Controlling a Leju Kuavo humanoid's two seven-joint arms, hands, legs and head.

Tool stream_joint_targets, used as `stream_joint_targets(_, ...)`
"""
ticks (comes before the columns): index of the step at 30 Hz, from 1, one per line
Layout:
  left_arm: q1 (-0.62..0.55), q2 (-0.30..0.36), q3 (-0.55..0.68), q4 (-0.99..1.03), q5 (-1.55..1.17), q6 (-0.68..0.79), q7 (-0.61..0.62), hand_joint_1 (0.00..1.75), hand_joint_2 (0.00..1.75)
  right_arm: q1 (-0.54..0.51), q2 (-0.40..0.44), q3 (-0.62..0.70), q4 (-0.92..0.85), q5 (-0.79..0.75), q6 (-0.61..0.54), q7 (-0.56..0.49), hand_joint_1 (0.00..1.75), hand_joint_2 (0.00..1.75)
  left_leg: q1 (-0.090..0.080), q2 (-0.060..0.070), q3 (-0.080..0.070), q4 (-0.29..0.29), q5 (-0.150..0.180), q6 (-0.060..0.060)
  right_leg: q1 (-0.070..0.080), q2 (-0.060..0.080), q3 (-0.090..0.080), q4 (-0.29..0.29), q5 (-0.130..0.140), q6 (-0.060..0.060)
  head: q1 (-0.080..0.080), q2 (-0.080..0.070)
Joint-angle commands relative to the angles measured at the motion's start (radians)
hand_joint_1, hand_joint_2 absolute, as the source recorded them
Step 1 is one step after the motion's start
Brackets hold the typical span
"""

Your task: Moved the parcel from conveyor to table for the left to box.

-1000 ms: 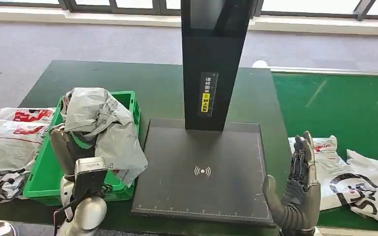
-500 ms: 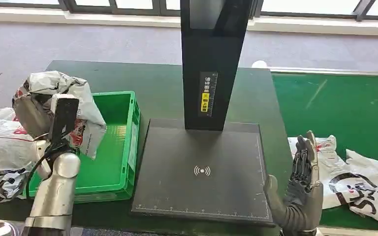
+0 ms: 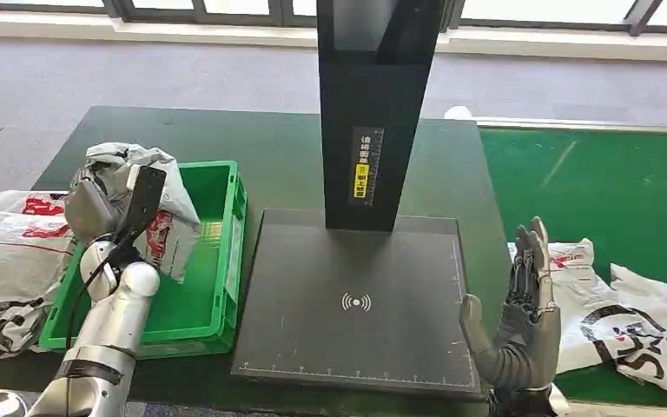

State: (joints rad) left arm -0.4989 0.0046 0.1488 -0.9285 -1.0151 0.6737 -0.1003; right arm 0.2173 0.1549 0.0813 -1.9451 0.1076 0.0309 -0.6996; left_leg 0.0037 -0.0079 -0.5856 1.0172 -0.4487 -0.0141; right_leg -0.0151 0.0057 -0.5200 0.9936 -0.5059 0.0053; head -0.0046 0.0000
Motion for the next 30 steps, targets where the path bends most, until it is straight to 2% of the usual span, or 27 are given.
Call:
stream_joint_targets(1,0.044,-0.008,0.109,0.022,0.070,0.024,-0.055,0.00,0.00,-0.040,0.001,-0.036,0.096,-0.012,-0.010,0.001,0.00,1.75,0.000,0.002,0.002,-0.002,0.000,0.000,0.000,0.002,0.002,-0.002,0.001,0.000,0.000,0.000)
stream_joint_targets(10,0.043,-0.011,0.113,0.013,0.066,0.024,-0.047,0.00,0.00,-0.040,-0.001,-0.033,0.099,-0.015,-0.011,0.001,0.00,1.75,0.000,0.001,0.000,-0.002,0.001,0.000,0.000,0.000,0.000,-0.003,0.001,-0.001,0.000,0.000)
stream_joint_targets(22,0.294,-0.115,0.208,-0.409,-0.037,0.024,-0.071,0.00,0.00,-0.071,-0.023,0.035,0.161,0.019,-0.034,0.001,0.00,1.75,-0.001,0.006,0.003,-0.003,-0.001,0.000,0.000,0.005,0.001,-0.003,0.000,-0.001,0.000,0.000)
stream_joint_targets(30,0.296,-0.117,0.204,-0.411,-0.039,0.024,-0.068,0.00,0.00,-0.072,-0.022,0.035,0.162,0.020,-0.034,0.001,0.00,1.75,0.000,0.001,0.001,-0.002,0.000,-0.001,0.000,0.001,0.000,-0.003,0.000,-0.002,0.000,0.000)
